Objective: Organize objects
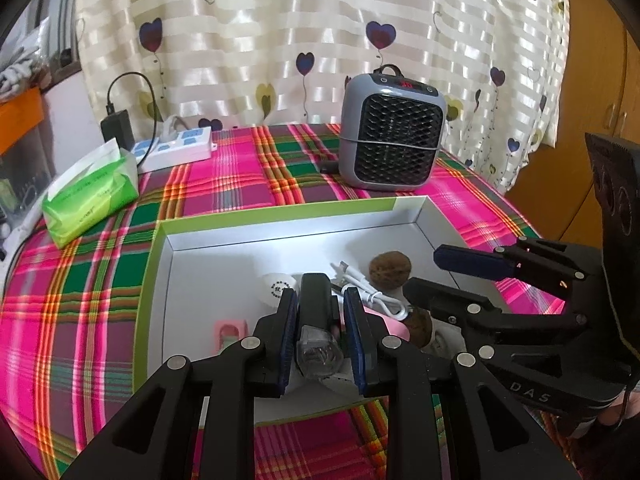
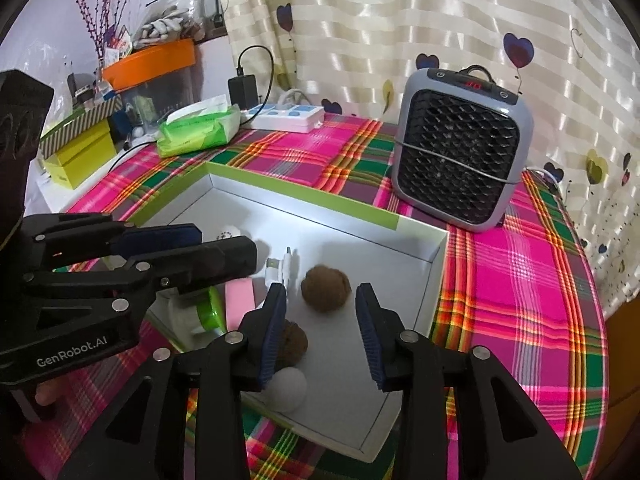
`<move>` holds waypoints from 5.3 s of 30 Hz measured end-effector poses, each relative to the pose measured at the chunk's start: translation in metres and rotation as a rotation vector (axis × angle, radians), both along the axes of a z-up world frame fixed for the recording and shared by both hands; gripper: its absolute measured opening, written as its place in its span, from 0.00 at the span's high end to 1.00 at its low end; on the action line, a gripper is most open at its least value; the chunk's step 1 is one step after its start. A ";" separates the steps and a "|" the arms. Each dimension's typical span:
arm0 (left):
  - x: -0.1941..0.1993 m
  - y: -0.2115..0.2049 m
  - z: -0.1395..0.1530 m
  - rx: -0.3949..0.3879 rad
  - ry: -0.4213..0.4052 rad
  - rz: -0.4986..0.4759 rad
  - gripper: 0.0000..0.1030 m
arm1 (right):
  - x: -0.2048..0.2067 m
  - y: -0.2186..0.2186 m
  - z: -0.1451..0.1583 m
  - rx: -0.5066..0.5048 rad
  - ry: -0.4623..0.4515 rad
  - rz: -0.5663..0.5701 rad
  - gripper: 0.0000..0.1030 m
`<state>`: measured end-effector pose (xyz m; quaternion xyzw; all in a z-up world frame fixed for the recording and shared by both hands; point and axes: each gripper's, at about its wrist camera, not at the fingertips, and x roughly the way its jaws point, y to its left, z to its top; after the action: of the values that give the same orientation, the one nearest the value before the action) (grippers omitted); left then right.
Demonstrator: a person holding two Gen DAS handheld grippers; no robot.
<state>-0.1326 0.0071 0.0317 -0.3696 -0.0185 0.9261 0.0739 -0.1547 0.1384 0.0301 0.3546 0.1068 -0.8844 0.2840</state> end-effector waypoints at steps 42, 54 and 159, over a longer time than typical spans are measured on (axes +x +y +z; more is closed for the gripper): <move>0.038 0.007 0.013 -0.037 0.026 0.038 0.83 | 0.042 0.000 0.006 -0.035 0.007 0.011 0.63; 0.069 0.005 0.014 -0.053 0.024 0.079 0.83 | 0.067 -0.003 0.007 -0.054 -0.007 0.010 0.60; 0.062 -0.001 -0.032 -0.082 -0.116 0.130 0.83 | 0.066 -0.023 -0.025 0.054 -0.120 -0.081 0.59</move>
<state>-0.0702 0.0057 0.0000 -0.4235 -0.0088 0.9058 -0.0030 -0.0885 0.1153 0.0053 0.4187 0.0990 -0.8691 0.2441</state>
